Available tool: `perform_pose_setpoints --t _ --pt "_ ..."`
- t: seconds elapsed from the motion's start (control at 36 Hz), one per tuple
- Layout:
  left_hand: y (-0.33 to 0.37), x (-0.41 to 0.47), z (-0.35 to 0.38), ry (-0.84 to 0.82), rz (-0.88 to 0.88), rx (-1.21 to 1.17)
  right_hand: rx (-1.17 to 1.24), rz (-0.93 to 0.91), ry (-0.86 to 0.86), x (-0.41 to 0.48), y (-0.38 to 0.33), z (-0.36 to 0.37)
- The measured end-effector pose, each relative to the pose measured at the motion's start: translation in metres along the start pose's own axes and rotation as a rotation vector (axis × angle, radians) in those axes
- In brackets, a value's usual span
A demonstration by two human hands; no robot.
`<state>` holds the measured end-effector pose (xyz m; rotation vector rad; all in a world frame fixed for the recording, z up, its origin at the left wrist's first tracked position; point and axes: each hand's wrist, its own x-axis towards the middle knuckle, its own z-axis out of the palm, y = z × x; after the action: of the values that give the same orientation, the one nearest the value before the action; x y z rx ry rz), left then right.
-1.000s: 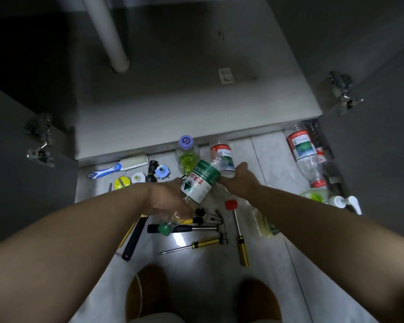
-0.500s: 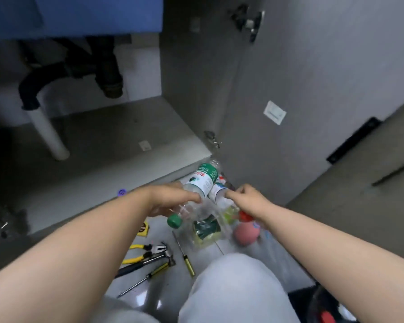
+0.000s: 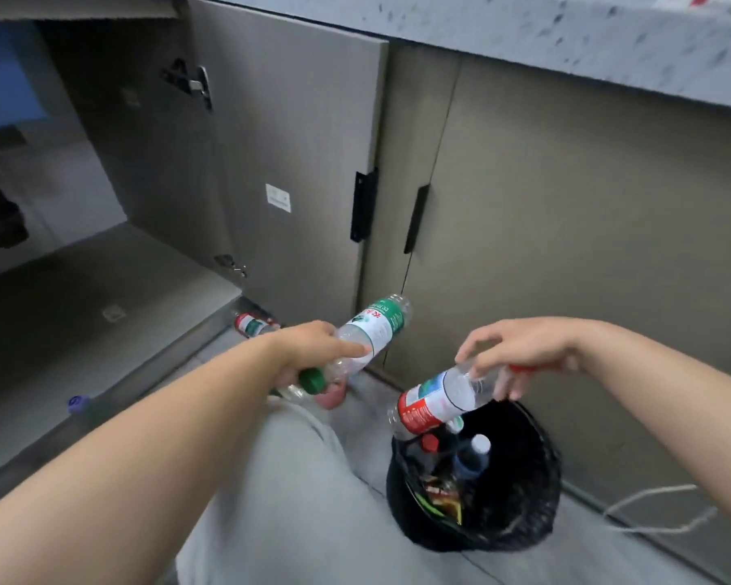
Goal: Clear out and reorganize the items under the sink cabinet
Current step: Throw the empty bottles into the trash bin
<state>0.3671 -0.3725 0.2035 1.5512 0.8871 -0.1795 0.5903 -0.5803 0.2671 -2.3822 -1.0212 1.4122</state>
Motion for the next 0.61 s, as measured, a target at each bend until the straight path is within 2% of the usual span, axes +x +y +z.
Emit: perform_pose_setpoints --t 0.17,0.44,0.61 --pt "0.003 0.011 0.056 -0.013 -0.051 -0.071 -0.182 0.059 -0.025 -0.023 0.041 0.005" --pt "-0.020 0.012 0.064 0.079 -0.070 -0.030 -0.526 0.024 0.097 0.038 0.087 0.110" --pt "-0.027 0.012 0.062 0.080 -0.052 -0.041 -0.429 0.105 0.090 0.074 0.102 0.157"
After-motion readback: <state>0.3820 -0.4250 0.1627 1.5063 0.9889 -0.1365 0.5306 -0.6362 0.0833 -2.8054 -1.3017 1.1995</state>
